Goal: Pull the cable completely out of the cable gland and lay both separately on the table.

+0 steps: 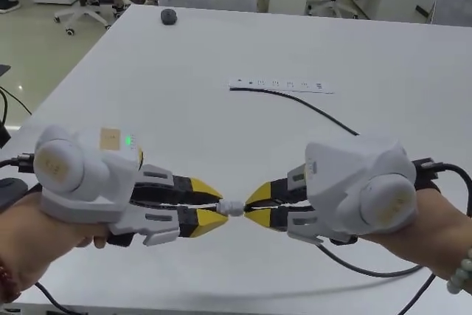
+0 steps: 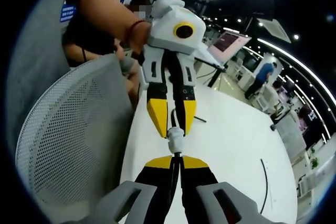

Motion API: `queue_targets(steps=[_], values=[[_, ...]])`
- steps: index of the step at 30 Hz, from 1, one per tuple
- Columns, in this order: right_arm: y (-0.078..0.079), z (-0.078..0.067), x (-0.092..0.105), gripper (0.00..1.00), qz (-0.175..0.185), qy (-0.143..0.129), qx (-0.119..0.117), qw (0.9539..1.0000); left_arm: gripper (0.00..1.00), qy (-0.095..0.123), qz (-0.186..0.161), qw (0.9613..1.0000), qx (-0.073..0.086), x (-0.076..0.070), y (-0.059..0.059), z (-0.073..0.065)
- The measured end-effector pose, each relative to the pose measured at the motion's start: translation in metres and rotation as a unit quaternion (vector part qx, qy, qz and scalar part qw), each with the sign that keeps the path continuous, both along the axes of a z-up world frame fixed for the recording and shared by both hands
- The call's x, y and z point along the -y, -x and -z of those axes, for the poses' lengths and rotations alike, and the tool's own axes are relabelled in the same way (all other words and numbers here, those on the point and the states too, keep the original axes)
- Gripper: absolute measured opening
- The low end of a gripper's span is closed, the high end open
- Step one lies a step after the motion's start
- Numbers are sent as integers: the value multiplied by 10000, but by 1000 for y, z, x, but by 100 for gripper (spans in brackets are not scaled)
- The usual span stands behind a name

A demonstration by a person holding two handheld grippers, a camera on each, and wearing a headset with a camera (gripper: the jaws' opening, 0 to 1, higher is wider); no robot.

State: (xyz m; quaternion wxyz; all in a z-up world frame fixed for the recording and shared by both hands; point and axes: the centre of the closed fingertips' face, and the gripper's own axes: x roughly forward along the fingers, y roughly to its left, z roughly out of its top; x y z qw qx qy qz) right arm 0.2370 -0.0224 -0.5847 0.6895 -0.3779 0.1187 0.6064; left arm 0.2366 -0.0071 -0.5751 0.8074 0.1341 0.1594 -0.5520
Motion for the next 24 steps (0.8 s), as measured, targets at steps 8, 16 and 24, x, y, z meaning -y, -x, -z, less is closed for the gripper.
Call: queue_targets(steps=[8,16,24], values=[[-4,8,18,0,120,109,-30,9999,15,-39,-76,10000,-4,-10,0,4],[-12,21,44,0,327,347,-54,9988,15,-90,-144,9999,-24,-19,0,7],[-22,33,65,0,587,494,-163,9969,15,-123,-171,9998,-31,-23,-2,7]])
